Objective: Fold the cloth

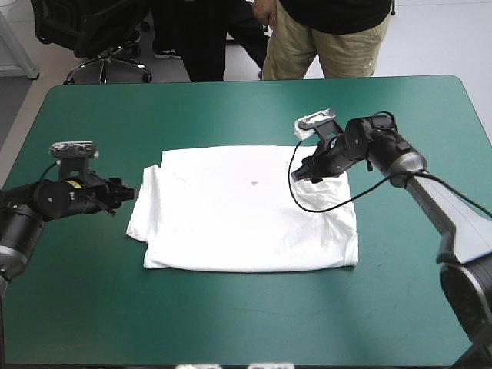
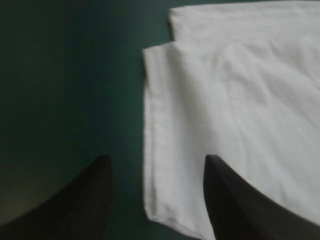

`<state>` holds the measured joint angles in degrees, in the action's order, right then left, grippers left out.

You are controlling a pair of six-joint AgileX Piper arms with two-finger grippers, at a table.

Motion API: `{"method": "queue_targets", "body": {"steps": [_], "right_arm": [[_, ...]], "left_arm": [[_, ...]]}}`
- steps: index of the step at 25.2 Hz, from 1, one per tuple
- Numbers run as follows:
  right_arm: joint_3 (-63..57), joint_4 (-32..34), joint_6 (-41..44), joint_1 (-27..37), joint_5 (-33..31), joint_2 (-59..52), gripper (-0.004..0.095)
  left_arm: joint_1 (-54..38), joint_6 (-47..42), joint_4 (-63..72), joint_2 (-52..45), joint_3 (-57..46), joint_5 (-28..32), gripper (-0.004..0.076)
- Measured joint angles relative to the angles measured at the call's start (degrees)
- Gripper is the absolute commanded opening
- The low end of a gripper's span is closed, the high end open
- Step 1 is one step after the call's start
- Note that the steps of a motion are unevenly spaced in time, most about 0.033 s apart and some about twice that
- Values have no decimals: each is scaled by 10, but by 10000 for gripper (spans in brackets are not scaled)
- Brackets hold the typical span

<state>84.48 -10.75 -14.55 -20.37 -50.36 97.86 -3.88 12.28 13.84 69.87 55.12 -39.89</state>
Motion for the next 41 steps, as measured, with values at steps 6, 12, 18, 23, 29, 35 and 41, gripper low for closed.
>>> {"method": "queue_targets", "body": {"steps": [6,12,18,23,29,35,41], "right_arm": [[0,-19,0,0,-40,-106,449],[-2,-22,0,0,-57,-118,374],[-4,-22,0,0,-62,-118,374],[-5,-22,0,0,-73,-118,374],[-5,-22,0,0,-73,-118,374],[-5,-21,0,0,-73,-118,374],[-5,-20,0,0,-73,-118,374]], "left_arm": [[-68,55,74,100,7,-19,403],[-60,110,132,197,8,-19,403],[-1,151,149,248,20,5,335],[3,137,130,267,28,14,3],[3,137,112,271,31,23,-9],[4,137,112,256,30,28,-9],[19,137,109,196,34,-43,-9]]}}
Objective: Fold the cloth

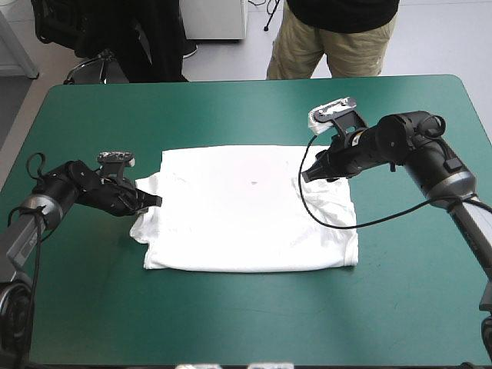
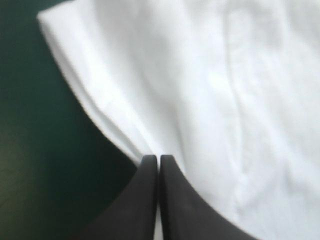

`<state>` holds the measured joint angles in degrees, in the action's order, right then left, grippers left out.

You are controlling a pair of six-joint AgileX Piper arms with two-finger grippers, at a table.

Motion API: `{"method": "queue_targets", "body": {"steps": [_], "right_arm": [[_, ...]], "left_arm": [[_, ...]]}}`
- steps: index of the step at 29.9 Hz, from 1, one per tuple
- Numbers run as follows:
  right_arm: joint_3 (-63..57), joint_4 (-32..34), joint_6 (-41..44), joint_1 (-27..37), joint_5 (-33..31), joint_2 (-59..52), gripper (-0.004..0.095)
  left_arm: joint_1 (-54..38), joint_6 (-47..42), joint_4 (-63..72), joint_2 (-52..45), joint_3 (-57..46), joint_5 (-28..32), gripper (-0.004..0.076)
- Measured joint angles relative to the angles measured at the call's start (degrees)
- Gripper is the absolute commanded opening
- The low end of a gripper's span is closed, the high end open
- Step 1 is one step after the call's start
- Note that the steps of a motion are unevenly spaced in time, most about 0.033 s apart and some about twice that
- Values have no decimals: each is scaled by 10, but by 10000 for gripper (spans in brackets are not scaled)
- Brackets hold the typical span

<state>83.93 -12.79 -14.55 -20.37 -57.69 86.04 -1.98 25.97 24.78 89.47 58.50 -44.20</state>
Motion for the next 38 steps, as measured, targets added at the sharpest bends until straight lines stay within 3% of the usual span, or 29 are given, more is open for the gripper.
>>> {"method": "queue_targets", "body": {"steps": [7,19,22,25,28,33,38], "right_arm": [[0,0,0,0,0,0,372],[0,0,0,0,-8,0,331],[0,0,0,0,-10,0,332],[0,0,0,0,-11,0,332],[0,0,0,0,-11,-2,332],[0,6,0,0,8,-45,332],[-3,27,22,0,-11,-111,331]], "left_arm": [[65,-1,1,-49,24,-15,-9],[188,-5,0,54,24,33,-1],[198,5,2,71,26,47,104],[199,23,5,72,27,52,328],[201,34,9,71,32,38,487],[201,30,-2,39,70,-19,470],[201,-11,-40,-57,114,-41,456]]}}
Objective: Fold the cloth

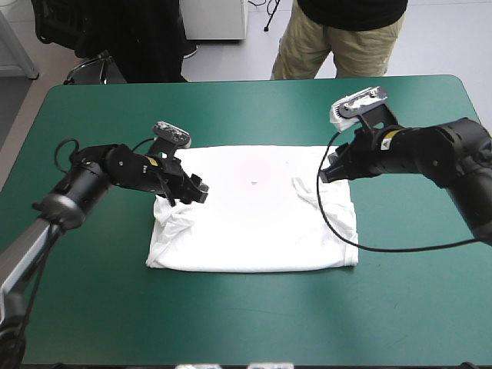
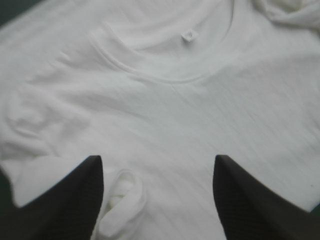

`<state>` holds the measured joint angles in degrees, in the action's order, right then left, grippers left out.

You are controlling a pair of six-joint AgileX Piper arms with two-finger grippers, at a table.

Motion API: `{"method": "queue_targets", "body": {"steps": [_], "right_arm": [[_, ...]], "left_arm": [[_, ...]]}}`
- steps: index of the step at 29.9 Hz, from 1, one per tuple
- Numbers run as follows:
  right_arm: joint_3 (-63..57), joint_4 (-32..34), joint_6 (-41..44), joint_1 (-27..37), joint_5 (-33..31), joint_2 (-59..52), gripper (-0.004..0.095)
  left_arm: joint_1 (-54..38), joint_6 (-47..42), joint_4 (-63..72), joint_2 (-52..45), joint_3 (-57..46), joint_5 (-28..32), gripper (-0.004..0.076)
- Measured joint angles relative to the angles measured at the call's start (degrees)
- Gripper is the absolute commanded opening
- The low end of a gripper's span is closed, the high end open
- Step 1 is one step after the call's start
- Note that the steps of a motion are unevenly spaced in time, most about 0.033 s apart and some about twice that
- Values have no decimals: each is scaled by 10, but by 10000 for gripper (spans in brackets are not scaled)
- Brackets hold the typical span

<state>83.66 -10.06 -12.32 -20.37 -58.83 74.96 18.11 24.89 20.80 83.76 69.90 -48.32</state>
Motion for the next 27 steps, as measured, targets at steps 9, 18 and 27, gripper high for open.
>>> {"method": "queue_targets", "body": {"steps": [9,18,27], "right_arm": [[-163,22,62,0,14,-121,331],[-344,23,98,0,100,-168,329],[-421,23,104,0,172,-168,327]], "left_arm": [[0,-191,-185,-148,-109,-56,456],[0,-278,-204,-168,-268,6,456],[0,-315,-205,-136,-329,73,456]]}}
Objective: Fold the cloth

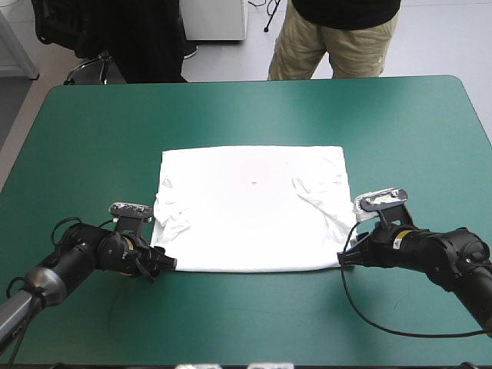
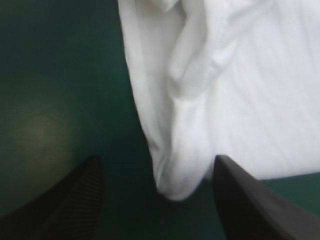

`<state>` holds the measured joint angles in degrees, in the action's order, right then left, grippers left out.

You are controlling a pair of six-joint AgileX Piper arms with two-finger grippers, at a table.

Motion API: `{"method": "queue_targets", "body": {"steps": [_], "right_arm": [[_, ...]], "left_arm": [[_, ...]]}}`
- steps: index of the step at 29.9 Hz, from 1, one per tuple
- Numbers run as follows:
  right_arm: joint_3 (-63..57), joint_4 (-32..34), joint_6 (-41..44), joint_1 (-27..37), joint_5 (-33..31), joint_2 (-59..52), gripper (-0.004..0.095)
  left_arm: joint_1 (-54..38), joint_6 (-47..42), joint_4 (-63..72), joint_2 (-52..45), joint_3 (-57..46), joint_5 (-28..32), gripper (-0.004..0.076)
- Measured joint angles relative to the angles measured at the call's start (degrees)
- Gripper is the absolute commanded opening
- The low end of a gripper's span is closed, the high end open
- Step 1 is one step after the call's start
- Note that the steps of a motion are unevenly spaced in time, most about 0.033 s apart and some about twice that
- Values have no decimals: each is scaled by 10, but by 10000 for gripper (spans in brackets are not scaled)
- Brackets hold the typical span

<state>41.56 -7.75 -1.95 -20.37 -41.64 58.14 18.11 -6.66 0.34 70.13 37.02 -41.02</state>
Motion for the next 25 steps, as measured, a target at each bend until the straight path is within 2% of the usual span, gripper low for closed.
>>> {"method": "queue_targets", "body": {"steps": [4,6,9,13,17,25], "right_arm": [[-10,0,2,0,10,0,328],[-10,0,3,0,13,0,327],[-10,0,5,0,17,0,327],[-10,0,19,0,17,0,328],[-11,0,24,0,11,0,332],[-42,0,33,0,8,22,434]], "left_arm": [[0,-4,-3,37,-10,23,445],[0,-6,-3,49,-7,23,391],[0,-4,-3,56,-2,20,236],[0,11,2,62,2,30,-9],[0,17,10,65,2,41,-7],[0,20,13,65,2,43,-9]]}}
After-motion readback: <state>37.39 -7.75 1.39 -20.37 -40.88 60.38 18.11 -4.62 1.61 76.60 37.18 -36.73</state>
